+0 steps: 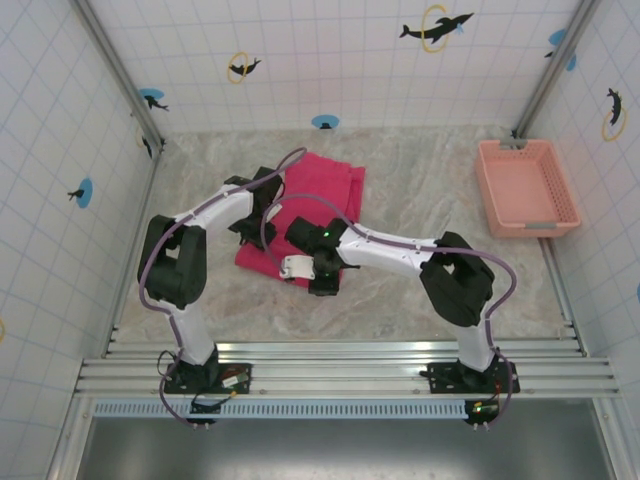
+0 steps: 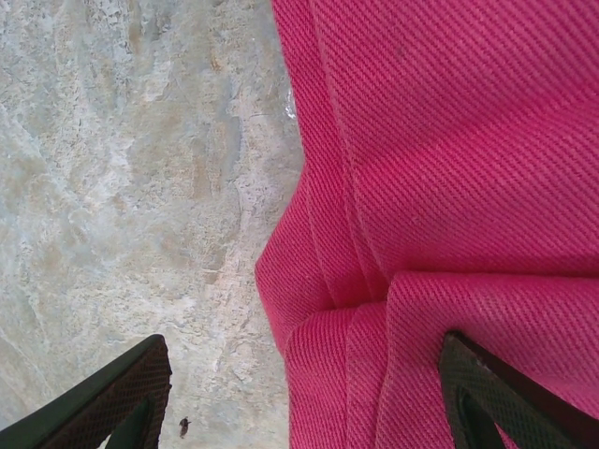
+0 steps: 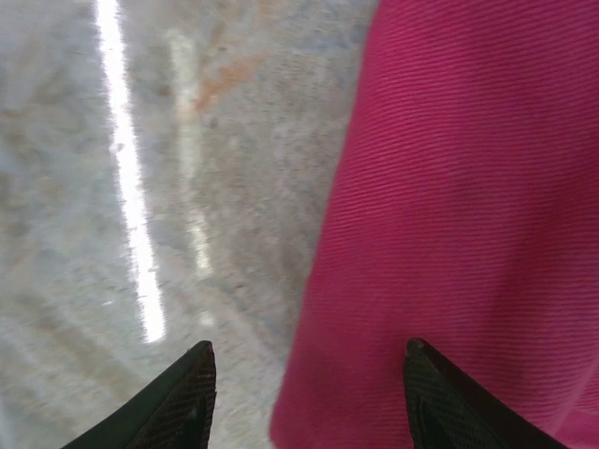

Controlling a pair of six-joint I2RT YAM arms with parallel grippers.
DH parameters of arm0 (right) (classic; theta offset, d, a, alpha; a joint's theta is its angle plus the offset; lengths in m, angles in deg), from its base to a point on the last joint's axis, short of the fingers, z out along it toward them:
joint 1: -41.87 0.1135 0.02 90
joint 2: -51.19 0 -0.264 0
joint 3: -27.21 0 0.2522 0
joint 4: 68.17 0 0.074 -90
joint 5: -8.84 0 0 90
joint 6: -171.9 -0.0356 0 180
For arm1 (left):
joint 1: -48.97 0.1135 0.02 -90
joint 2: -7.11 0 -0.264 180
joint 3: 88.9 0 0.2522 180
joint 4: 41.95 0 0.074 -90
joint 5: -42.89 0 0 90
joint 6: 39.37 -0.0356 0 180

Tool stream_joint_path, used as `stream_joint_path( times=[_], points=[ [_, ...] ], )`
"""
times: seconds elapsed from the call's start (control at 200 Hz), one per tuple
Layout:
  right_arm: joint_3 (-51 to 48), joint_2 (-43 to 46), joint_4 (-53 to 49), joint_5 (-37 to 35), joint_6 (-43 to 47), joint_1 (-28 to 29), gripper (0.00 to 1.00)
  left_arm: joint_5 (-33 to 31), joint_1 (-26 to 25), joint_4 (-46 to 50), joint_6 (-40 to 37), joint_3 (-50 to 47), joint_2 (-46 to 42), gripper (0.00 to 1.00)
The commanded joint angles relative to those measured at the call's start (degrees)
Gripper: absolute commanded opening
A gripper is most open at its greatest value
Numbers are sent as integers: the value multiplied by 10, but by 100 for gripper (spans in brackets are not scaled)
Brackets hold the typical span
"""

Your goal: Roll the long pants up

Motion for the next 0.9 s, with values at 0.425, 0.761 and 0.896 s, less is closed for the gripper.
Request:
stream_joint_path(
  times=[0.425,0.761,0.896],
  points=[
    [-25,-111,161,-131,48,33,58,24,2,-9,-38,-13,0,76],
    [59,-140,72,-30,41,11,14,44,2,1,-37,-10,-33,77],
    [82,-110,24,40,29,1,8,41,5,27,-41,7,-43,78]
  ],
)
